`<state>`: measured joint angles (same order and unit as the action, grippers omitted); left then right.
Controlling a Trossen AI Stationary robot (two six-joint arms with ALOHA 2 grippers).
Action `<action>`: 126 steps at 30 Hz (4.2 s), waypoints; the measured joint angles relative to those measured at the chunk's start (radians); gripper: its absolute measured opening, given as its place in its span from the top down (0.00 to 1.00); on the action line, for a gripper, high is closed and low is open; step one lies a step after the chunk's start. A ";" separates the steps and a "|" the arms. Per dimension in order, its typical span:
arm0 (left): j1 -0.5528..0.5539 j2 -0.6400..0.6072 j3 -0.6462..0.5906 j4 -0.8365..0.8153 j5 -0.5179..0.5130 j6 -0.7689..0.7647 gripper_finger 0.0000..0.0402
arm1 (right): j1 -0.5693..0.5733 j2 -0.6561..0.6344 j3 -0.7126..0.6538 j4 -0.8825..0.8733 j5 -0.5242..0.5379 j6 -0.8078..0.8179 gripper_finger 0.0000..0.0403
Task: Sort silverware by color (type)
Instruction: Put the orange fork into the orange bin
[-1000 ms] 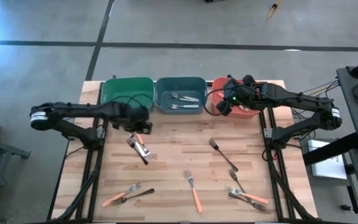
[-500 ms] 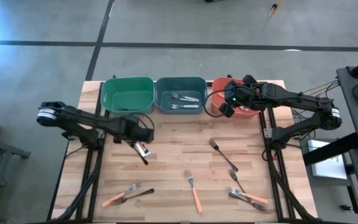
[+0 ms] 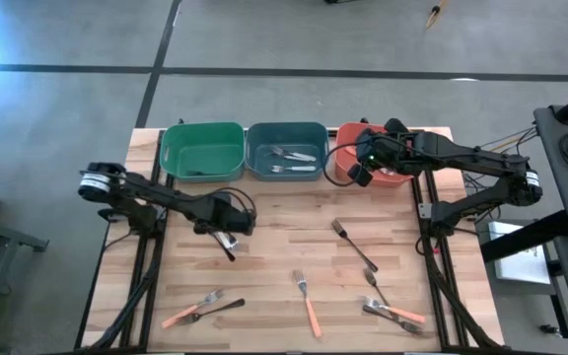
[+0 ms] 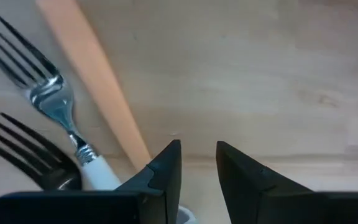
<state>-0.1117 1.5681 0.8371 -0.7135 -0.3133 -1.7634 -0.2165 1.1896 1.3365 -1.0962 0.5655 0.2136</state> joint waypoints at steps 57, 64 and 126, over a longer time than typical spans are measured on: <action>-0.104 0.066 0.037 0.106 0.085 0.113 0.99 | 0.000 0.000 0.000 -0.003 -0.098 0.029 0.71; -0.102 0.003 0.038 0.422 -0.021 0.351 1.00 | 0.000 0.000 -0.003 0.001 -0.117 0.114 0.71; 0.067 -0.003 0.136 0.646 -0.360 0.702 1.00 | -0.131 0.370 -0.020 0.720 -0.675 0.661 0.53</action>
<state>-0.0443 1.5654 0.9735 -0.0670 -0.6732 -1.0615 -0.3473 1.5598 1.3170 -0.3760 -0.1095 0.8748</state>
